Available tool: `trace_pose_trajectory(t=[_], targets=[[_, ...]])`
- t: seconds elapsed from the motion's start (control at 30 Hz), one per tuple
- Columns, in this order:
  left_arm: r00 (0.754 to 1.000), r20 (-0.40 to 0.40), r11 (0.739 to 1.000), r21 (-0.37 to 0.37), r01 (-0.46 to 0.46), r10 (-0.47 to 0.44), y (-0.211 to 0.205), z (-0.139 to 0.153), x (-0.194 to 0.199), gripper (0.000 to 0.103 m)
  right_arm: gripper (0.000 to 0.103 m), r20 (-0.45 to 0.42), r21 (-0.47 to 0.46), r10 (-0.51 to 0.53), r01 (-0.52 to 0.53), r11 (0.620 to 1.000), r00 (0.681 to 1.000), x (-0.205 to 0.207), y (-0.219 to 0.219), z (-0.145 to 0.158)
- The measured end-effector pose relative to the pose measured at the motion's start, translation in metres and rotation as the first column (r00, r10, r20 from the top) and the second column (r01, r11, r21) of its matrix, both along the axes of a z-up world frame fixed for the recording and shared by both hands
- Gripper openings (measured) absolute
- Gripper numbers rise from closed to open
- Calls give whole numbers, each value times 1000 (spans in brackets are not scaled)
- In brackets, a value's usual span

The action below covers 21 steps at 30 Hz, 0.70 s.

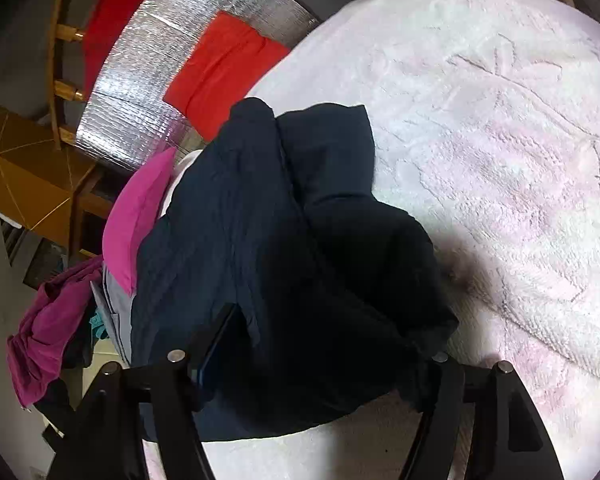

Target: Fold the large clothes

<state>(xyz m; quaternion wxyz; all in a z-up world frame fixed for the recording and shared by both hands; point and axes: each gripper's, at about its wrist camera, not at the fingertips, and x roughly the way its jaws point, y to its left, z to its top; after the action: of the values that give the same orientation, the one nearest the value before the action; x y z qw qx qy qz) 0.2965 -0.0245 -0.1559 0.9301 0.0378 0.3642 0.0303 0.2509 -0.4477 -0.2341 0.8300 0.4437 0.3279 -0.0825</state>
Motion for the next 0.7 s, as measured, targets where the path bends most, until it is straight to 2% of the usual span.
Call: trace_pose_trajectory(t=[0.17, 0.23, 0.33, 0.4, 0.43, 0.47, 0.53, 0.57, 0.63, 0.7], targets=[[1000, 4, 1000, 22, -5, 5, 0, -1, 0, 71, 70, -9, -44, 16, -17, 999, 1000, 3, 5, 0], [1000, -7, 1000, 9, -5, 5, 3, -1, 0, 72, 69, -15, -58, 21, -22, 998, 1000, 5, 8, 1], [999, -47, 997, -76, -9, 6, 14, -3, 3, 73, 69, -25, -71, 33, -34, 997, 999, 6, 8, -1], [995, -95, 981, -192, -34, 16, 31, -7, 6, 75, 69, -31, -73, 38, -40, 997, 999, 6, 7, -1], [992, -124, 962, -266, -54, 22, 43, -11, 8, 76, 68, -34, -74, 39, -41, 996, 999, 7, 7, -1], [990, -142, 948, -310, -67, 24, 49, -13, 9, 76, 68, -36, -76, 39, -42, 996, 999, 7, 7, -2], [981, -193, 895, -434, -107, 23, 67, -23, 12, 76, 68, -37, -80, 40, -43, 996, 999, 7, 8, -2], [974, -226, 853, -505, -134, 19, 77, -31, 13, 76, 68, -36, -82, 41, -44, 996, 998, 7, 8, -2], [962, -274, 791, -588, -170, 2, 86, -44, 16, 76, 68, -31, -82, 42, -44, 996, 999, 6, 8, -3], [954, -299, 748, -638, -183, -22, 88, -52, 19, 76, 68, -27, -85, 44, -46, 995, 999, 6, 8, -3]])
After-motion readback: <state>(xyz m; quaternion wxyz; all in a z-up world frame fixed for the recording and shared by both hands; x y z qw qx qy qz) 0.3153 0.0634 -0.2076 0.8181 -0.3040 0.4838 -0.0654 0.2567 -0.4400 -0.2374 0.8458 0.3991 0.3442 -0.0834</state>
